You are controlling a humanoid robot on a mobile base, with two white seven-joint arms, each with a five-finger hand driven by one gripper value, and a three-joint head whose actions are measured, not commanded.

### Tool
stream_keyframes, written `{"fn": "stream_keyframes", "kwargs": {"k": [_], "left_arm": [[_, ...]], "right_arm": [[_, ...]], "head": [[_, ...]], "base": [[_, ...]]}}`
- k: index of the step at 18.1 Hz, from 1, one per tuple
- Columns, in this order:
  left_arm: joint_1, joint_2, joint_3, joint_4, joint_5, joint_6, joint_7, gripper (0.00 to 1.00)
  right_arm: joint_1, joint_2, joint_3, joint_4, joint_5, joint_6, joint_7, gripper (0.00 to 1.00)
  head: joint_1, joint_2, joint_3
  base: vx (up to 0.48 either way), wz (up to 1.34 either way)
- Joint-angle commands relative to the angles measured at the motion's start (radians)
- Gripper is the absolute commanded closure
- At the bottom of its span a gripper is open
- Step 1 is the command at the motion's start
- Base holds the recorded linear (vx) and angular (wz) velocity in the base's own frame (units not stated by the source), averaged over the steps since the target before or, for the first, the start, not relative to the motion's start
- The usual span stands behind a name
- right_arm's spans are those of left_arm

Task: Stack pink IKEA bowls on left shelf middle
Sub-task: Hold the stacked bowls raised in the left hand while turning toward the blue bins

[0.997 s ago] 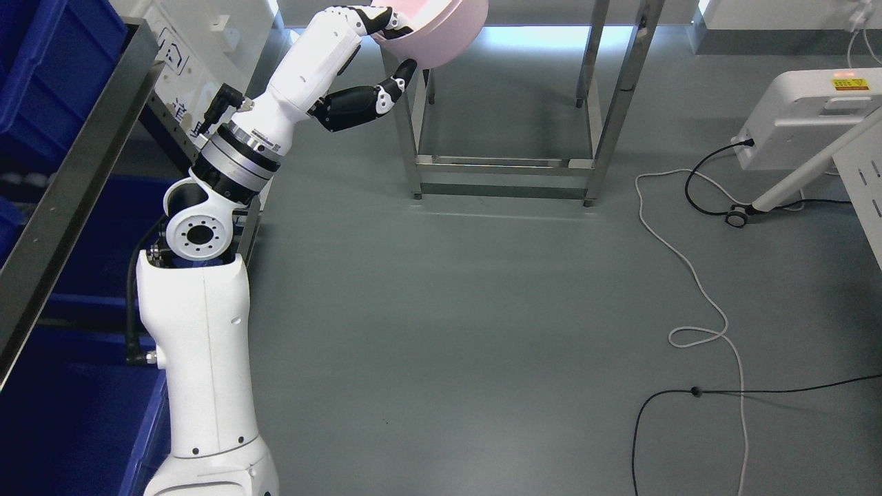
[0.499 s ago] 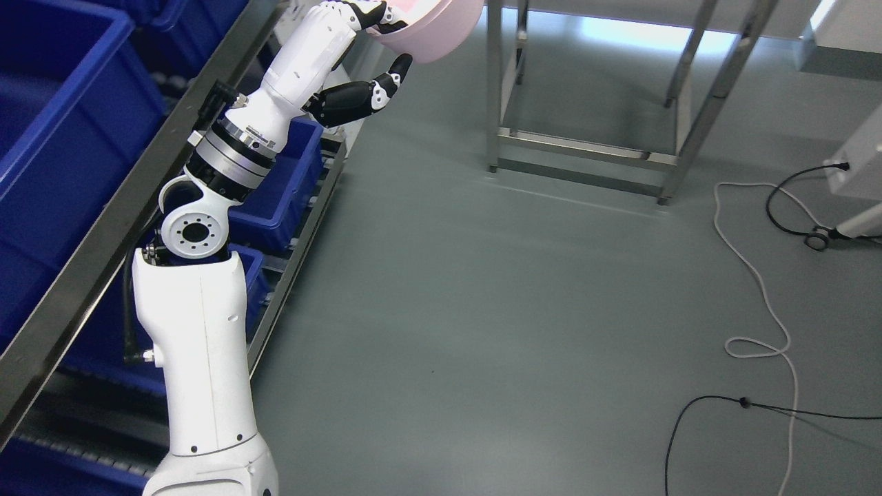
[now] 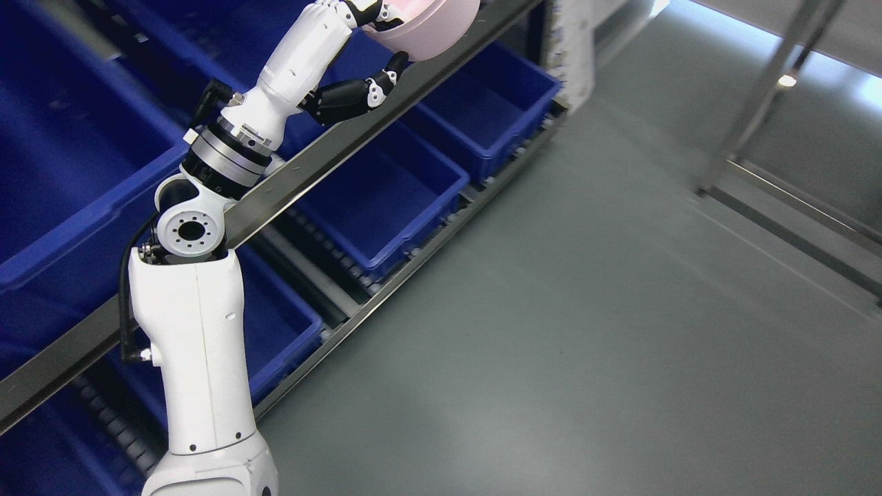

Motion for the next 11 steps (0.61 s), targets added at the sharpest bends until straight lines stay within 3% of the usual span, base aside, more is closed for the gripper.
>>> {"fn": "stream_keyframes", "kwargs": {"k": [1,6,11], "left_arm": [[-0.009,0.017,0.012,0.000,0.000,0.000,-0.001,0.91],[-0.038,0.017,0.012,0.002,0.000,0.001,-0.001,0.91],[-0.186,0.017,0.002,0.013,-0.006,0.085,-0.008,0.91]], "right_arm": [[0.000,-0.017,-0.005,-0.017,-0.002,0.001,0.001,0.00],[0.000,-0.017,-0.005,-0.017,-0.002,0.001,0.001,0.00],[0.000,-0.017,-0.005,-0.017,-0.002,0.001,0.001,0.00]], "head": [[0.0000,0.000,0.000],[0.0000,0.000,0.000],[0.0000,0.000,0.000]], "base": [[-0.086,1.19],[-0.010,1.02],[0.090,0.67]]}}
